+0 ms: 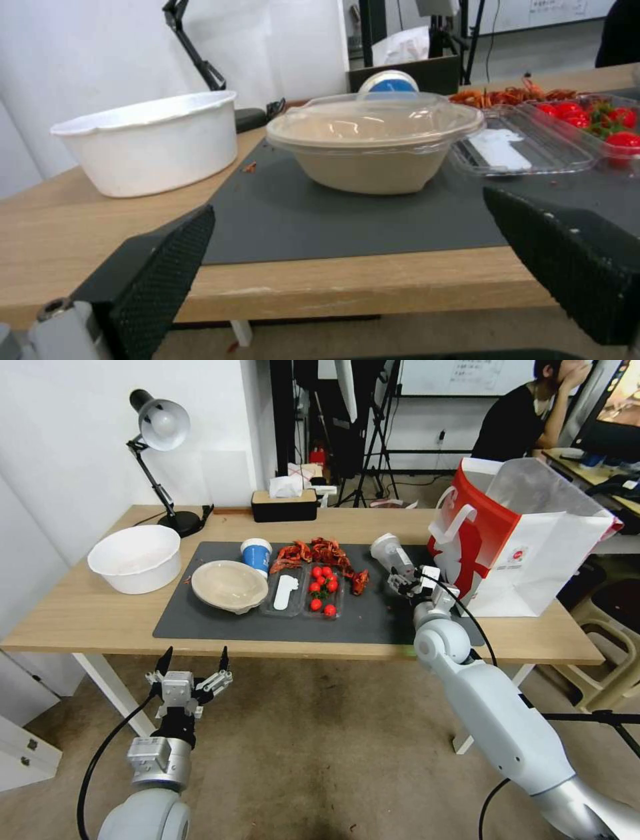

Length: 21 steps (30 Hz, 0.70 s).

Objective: Pick up the trash from the table and place it into the takeout bag.

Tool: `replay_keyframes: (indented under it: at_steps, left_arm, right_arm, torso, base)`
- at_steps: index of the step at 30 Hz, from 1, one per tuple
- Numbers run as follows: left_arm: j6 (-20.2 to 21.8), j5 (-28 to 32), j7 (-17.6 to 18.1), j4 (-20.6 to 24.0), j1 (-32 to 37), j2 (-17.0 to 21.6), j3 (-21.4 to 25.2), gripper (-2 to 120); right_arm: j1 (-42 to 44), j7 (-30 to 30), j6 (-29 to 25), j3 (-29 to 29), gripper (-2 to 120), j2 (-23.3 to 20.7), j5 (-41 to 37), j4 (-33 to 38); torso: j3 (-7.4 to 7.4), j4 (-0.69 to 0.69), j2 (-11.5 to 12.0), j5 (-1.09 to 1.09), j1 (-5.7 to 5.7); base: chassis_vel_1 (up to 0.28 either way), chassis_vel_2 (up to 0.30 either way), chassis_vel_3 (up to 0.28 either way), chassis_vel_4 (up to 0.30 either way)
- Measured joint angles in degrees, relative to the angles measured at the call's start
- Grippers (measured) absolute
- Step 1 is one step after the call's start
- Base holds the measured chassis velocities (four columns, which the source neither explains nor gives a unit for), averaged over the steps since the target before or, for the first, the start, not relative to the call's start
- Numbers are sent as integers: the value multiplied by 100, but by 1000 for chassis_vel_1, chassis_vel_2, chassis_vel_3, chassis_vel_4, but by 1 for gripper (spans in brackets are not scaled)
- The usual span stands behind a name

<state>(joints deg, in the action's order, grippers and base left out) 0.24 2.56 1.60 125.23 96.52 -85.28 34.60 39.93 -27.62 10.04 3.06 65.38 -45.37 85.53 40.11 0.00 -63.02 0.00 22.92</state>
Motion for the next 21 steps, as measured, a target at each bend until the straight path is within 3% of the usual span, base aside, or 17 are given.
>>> replay_keyframes:
  at_steps: [8, 21]
  left_arm:
    - [-14, -1, 2, -22, -11, -11, -2, 100]
    - [-34, -1, 3, -40, -9, -12, -7, 100]
  right_arm:
    - [-12, 19, -13, -109, 53, 62, 39, -83]
    - [242, 255, -202, -97, 52, 26, 347, 246]
  torso:
    - [-1, 0, 0, 0, 0]
    - [0, 0, -1, 4, 0]
  base:
    - [0, 0, 0, 0]
    - [0, 0, 0, 0]
